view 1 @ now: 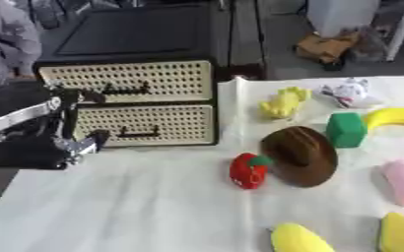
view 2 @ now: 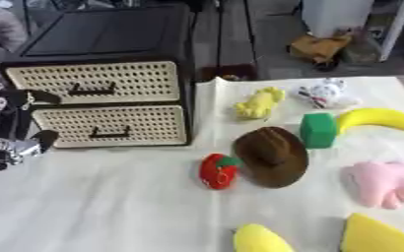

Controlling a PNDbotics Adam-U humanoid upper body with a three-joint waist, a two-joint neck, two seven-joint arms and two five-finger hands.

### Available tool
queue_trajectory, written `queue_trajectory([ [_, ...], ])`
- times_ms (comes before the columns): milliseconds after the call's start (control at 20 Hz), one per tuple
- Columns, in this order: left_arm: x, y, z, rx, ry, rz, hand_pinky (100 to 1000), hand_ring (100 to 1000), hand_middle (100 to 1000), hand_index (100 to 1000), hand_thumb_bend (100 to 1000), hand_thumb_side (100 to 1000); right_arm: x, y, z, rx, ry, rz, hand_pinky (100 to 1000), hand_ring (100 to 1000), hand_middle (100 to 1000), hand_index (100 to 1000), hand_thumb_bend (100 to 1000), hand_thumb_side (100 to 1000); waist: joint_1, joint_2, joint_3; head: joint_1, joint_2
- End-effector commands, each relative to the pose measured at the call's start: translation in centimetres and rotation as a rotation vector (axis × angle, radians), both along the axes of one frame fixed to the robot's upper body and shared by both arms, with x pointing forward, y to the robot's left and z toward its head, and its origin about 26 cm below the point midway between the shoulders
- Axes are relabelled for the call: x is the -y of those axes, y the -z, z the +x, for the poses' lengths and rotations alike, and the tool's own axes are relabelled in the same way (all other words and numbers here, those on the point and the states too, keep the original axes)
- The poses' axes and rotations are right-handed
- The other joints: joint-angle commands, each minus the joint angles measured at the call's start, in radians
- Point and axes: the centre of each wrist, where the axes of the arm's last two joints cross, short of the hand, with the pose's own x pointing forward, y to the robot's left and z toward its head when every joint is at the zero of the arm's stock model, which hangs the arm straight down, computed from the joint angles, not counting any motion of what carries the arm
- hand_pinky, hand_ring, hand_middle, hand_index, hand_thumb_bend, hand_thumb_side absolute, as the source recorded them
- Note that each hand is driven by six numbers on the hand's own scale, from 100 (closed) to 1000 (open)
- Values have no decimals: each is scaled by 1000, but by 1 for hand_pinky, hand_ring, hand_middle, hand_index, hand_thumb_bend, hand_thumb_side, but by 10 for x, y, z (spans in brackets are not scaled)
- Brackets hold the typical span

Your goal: Pick up objects from table and place into drawer.

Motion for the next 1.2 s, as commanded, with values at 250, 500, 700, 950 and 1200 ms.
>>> queue_trajectory([
  [250, 3, 4, 18, -46, -35, 21, 315, 390, 438, 976, 240, 846, -2, -11, -1, 20, -15, -14, 785, 914, 885, 932, 100, 1000, -3, -16, -4, 1, -9],
  [500, 4, 14, 36, -78, -77, 10, 313, 371, 421, 970, 244, 835, -2, -10, -1, 14, -18, -7, 785, 915, 884, 930, 100, 1000, -2, -13, -7, 2, -12],
  [700, 4, 23, 52, -101, -111, -14, 316, 379, 430, 973, 210, 825, -2, -10, -1, 15, -22, -2, 785, 915, 883, 929, 100, 1000, -5, -10, -11, 2, -16],
  [950, 5, 32, 65, -103, -109, -24, 322, 384, 434, 976, 173, 828, -2, -9, -1, 16, -23, 3, 785, 915, 882, 928, 100, 1000, -6, -5, -14, 1, -34],
  [1200, 6, 29, 61, -51, -70, -16, 313, 388, 438, 976, 163, 840, -2, -7, -2, 13, -19, 10, 786, 916, 881, 928, 100, 1000, -7, -3, -11, -16, -81],
])
